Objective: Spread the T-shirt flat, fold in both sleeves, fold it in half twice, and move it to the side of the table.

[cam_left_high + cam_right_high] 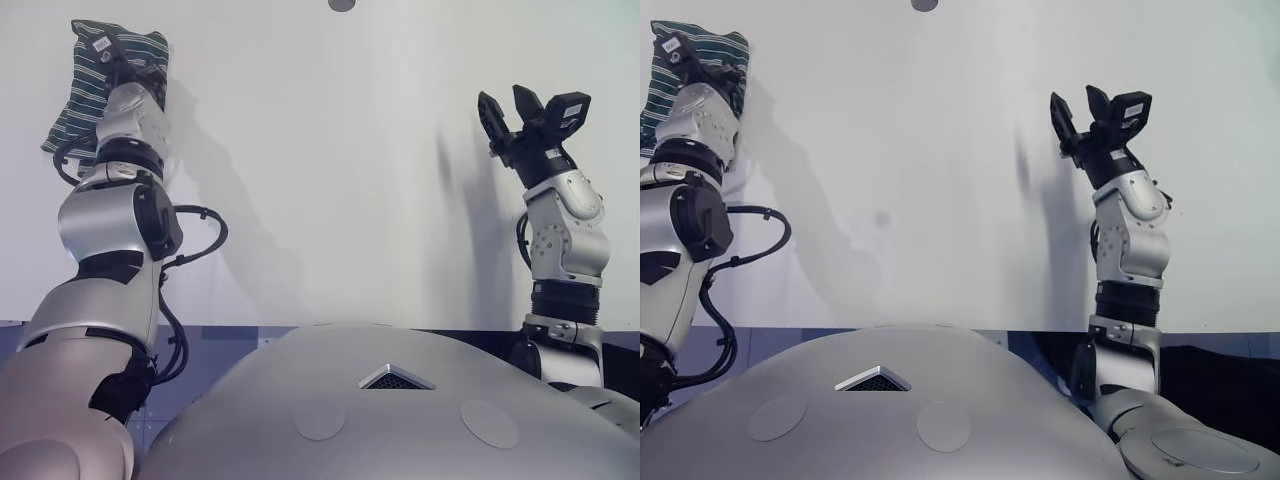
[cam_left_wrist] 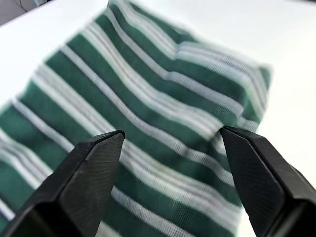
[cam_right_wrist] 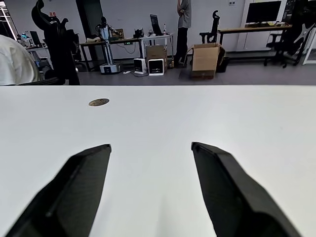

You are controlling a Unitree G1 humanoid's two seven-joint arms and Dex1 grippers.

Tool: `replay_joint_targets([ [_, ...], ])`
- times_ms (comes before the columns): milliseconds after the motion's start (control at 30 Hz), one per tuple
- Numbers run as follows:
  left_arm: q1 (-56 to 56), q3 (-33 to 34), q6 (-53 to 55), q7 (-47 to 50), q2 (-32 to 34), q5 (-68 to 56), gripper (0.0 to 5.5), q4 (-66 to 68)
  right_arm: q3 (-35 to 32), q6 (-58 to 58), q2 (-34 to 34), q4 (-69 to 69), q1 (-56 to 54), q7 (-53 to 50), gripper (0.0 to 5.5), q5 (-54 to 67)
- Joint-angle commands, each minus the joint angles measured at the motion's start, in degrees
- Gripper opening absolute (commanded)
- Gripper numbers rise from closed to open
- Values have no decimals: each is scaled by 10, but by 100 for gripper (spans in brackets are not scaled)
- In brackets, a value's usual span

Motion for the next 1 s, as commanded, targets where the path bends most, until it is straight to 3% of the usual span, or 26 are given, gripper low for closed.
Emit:
replay_joint_targets([
  [33,-44,-58,-187,34,-24,91,358,-200,-2,-108,54,-37,-70,-132,307,-95],
  [100,23,-78,-246,9,-46,101,358,-345,26,-133,93,-2,-109,-201,307,-152],
  [200,194,-127,-182,-82,-102,44,358,-509,66,-153,116,71,-126,-248,307,-218],
  [333,313,-132,-74,-49,-141,65,358,-617,64,-182,86,121,-116,-236,307,-235],
  [500,299,-136,-32,-42,-167,86,358,-665,64,-195,70,161,-145,-212,307,-222],
  [733,295,-129,-66,-11,-215,104,358,-672,70,-204,79,189,-182,-201,307,-209],
  [1000,314,-137,57,-8,-204,165,358,-734,80,-176,87,164,-193,-183,307,-194],
])
